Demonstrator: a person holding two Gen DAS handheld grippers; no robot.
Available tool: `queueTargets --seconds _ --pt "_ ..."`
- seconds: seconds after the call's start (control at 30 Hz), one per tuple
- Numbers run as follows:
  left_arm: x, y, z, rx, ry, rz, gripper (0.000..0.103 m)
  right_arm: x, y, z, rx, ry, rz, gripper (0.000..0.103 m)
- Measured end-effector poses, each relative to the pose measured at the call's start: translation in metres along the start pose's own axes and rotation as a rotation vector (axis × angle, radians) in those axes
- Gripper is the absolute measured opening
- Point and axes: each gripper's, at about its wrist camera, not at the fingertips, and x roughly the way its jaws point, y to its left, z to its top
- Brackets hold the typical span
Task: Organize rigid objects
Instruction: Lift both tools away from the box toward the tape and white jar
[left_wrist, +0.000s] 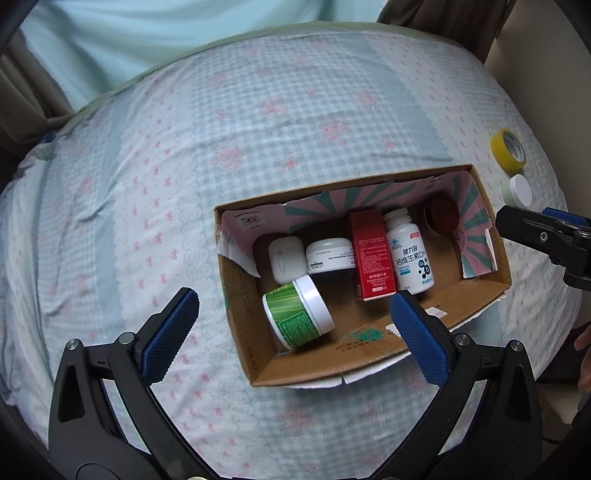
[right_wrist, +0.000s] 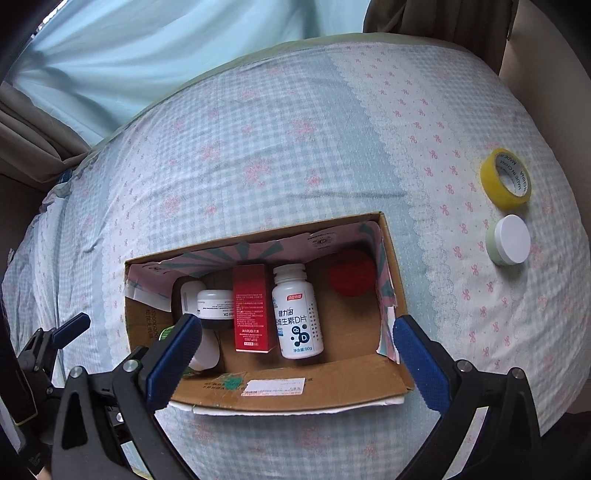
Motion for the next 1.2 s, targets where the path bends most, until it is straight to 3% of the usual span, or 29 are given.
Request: queueTargets --seconds 0.2,0.33,0.47,0.7,0.97,1.2 --pt "-0.063 0.003 -0.017 -0.050 -0.055 -0.012 0.103 -0.062 0.008 -0.016 -0.060 -0.045 -0.031 0.103" --pt "-0.103 -0.003 -0.027 -0.052 -0.138 0.024 0.103 -0.102 0.009 -0.026 -0.095 -0.085 -0.066 0.103" --pt "-0.136 -0.017 -0.029 -0.041 -0.227 0.045 0.103 -0.139 0.003 -0.035 -0.115 -0.135 -0.087 0.103" --pt "-0.179 -0.051 -0.029 -0.056 -0.297 0.010 0.103 -0.195 -0.025 -0.045 -0.095 -0.223 -0.095 0.103" --pt "-0.191 -0.125 -0.015 -0.052 -0.349 -0.033 0.103 -0.225 -0.089 -0.045 -0.097 -0.266 -0.135 0.103" --pt "-0.185 -0.221 0.002 -0.105 -0.389 0.028 0.103 -0.228 -0.175 -0.027 -0.172 -0.277 -0.112 0.103"
